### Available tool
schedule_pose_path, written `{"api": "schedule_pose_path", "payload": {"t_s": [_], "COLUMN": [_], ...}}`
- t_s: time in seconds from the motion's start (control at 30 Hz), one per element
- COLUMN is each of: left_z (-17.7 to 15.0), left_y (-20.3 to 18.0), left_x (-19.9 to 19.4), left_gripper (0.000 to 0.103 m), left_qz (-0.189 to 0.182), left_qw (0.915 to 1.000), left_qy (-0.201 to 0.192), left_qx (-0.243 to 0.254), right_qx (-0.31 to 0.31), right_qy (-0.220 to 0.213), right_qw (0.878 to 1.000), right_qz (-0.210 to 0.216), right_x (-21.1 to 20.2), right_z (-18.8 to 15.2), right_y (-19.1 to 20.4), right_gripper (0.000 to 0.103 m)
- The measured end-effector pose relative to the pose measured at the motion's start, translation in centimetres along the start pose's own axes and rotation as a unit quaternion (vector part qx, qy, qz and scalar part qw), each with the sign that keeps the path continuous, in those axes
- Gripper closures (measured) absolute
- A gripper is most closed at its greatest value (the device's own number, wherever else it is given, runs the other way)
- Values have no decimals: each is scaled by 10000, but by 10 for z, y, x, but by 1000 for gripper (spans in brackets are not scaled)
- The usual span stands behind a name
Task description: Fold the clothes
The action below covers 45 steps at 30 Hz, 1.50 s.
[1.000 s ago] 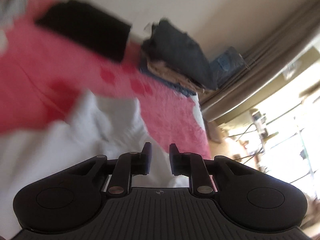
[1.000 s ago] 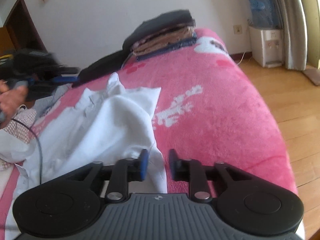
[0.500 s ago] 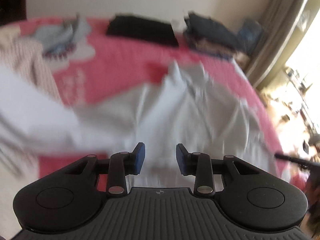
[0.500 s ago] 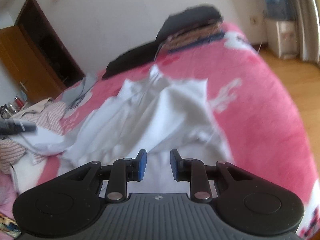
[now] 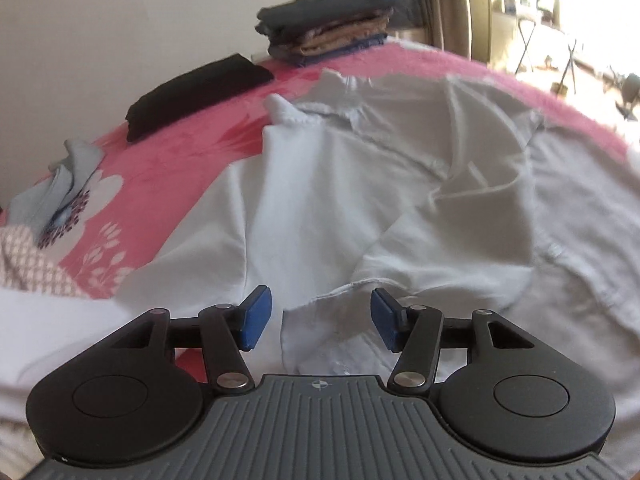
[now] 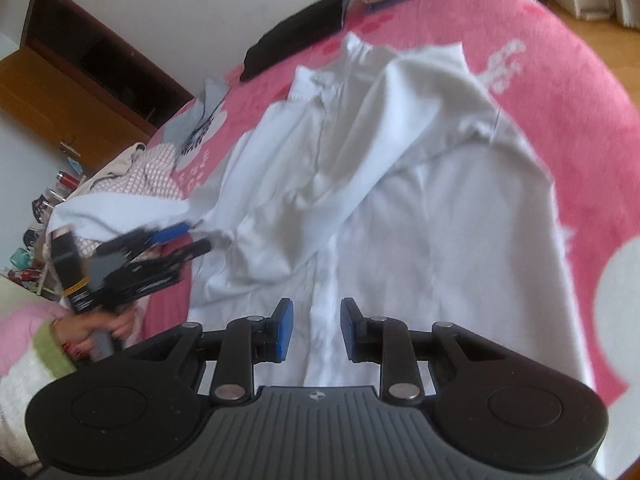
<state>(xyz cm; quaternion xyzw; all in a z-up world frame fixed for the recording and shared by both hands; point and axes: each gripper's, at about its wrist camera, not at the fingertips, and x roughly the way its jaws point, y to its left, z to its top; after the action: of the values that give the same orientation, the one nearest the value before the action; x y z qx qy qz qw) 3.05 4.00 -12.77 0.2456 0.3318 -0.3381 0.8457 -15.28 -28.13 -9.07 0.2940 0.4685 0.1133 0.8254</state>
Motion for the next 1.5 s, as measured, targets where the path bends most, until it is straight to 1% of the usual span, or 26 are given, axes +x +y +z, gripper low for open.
{"api": "schedule_pose_path", "payload": {"t_s": [0.03, 0.07, 0.2, 0.3, 0.37, 0.47, 0.57, 0.67, 0.77, 0.83, 0.87, 0.93, 0.97, 1.03, 1.13, 1.23, 1.3, 1.37, 1.4, 1.43, 1.47, 1.5], "left_z": [-2, -4, -14, -23, -26, -27, -27, -25, -21, -17, -16, -14, -15, -18, -28, -36, -40, -39, -38, -37, -35, -33], "left_y": [-2, -4, -15, -21, -22, -21, -21, -21, -21, -22, -24, -33, -40, -58, -81, -88, -87, -82, -78, -73, -67, -62], "left_x": [3, 0, -10, -16, -22, -32, -31, -34, -44, -55, -61, -69, -70, -63, -45, -33, -26, -23, -22, -23, -24, -24], "left_gripper": [64, 71, 71, 70, 61, 54, 53, 53, 51, 50, 49, 49, 49, 49, 49, 50, 55, 71, 76, 89, 97, 98], "left_qz": [-2, -55, -202, -184, -207, -454, -588, -634, -503, -460, -487, -691, -797, -851, -718, -626, -607, -629, -645, -648, -650, -653], "left_qw": [10000, 9998, 9983, 9963, 9953, 9935, 9913, 9895, 9902, 9919, 9926, 9920, 9909, 9887, 9860, 9865, 9877, 9901, 9915, 9933, 9948, 9960], "left_qy": [12, -15, -56, 13, 21, 18, 150, 163, 11, -178, -279, -449, -466, -369, -84, 49, 129, 146, 147, 138, 129, 120], "left_qx": [83, 167, 538, 838, 944, 1047, 1172, 1288, 1300, 1167, 1079, 956, 979, 1178, 1504, 1515, 1434, 1244, 1119, 944, 769, 593], "right_qx": [26, 45, 108, 181, 234, 313, 361, 391, 414, 440, 473, 602, 676, 824, 1084, 1499, 1825, 2160, 2299, 2402, 2470, 2521], "right_qy": [33, 64, 150, 213, 233, 261, 305, 342, 354, 353, 349, 333, 318, 187, -284, -796, -1013, -1135, -1169, -1193, -1207, -1204], "right_qw": [10000, 10000, 9998, 9995, 9993, 9990, 9988, 9986, 9984, 9983, 9982, 9976, 9971, 9963, 9936, 9853, 9779, 9697, 9661, 9633, 9614, 9601], "right_qz": [32, 58, 117, 137, 154, 173, 151, 139, 136, 126, 122, 117, 120, 125, 165, 186, 103, 73, 69, 85, 97, 73], "right_x": [2, 3, 6, 9, 12, 15, 18, 21, 22, 22, 22, 23, 24, 26, 29, 32, 37, 41, 44, 47, 50, 53], "right_z": [-2, -4, -9, -9, -8, -8, -10, -13, -14, -14, -14, -12, -11, -3, 17, 40, 53, 62, 65, 69, 71, 74], "right_y": [1, 2, 3, -1, -4, -8, -11, -13, -14, -15, -16, -20, -23, -29, -42, -60, -74, -89, -96, -101, -105, -108], "right_gripper": [75, 75, 75, 75, 75, 75, 75, 74, 74, 73, 73, 73, 73, 73, 73, 73, 75, 76, 78, 80, 80, 81]}}
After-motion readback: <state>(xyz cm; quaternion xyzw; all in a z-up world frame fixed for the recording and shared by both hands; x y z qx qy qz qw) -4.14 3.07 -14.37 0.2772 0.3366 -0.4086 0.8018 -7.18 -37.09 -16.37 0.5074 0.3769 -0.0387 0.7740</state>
